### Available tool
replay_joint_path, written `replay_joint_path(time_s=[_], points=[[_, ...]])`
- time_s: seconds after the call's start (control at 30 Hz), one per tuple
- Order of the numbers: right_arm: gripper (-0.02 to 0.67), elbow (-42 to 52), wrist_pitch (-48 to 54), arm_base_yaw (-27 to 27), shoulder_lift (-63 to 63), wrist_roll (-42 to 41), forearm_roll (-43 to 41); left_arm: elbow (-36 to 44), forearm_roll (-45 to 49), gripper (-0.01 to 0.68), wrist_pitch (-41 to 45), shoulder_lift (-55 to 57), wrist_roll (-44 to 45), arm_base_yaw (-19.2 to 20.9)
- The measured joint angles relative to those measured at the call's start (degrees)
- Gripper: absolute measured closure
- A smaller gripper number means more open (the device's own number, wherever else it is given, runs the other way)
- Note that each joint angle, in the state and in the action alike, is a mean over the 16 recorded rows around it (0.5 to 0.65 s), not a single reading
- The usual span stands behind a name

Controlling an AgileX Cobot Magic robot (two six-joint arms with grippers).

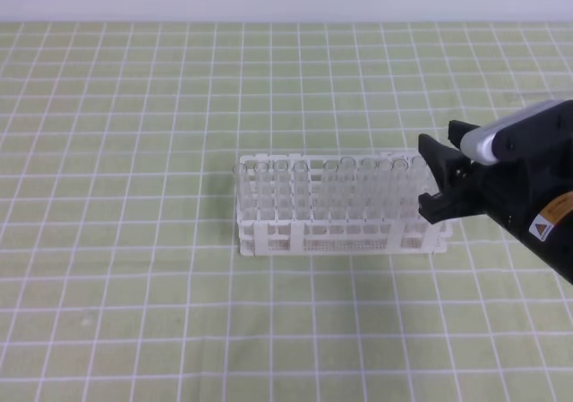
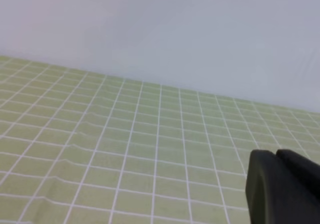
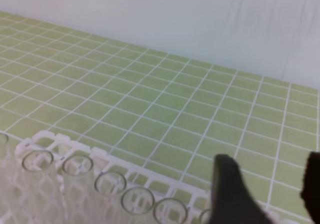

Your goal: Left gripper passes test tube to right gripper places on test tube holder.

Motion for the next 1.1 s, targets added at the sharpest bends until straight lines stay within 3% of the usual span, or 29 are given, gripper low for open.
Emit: replay_joint_path(time_s=[0.2, 0.33, 0.6, 0.83, 1.1], points=[[0.286, 0.0, 0.5, 0.0, -0.6, 0.9, 0.0, 1.9, 0.0, 0.675, -2.1, -0.8, 0.7, 0.2], [0.268, 0.0, 1.6, 0.0, -2.9, 1.0, -0.1, 2.6, -0.1, 0.675, -3.7, -1.2, 0.3, 0.3], [0.439, 0.1, 7.6, 0.0, -14.8, 1.0, -1.9, 2.8, -0.2, 0.675, -5.5, -1.1, -1.3, 0.4], [0.612, 0.2, 24.4, 0.0, -29.8, 1.0, -4.3, 3.1, -1.2, 0.675, -5.8, -1.2, -1.0, 0.4], [0.662, 0.2, 49.6, 0.0, -42.4, 1.3, -5.6, 3.6, -10.7, 0.675, -2.2, -1.3, 11.8, 0.4]])
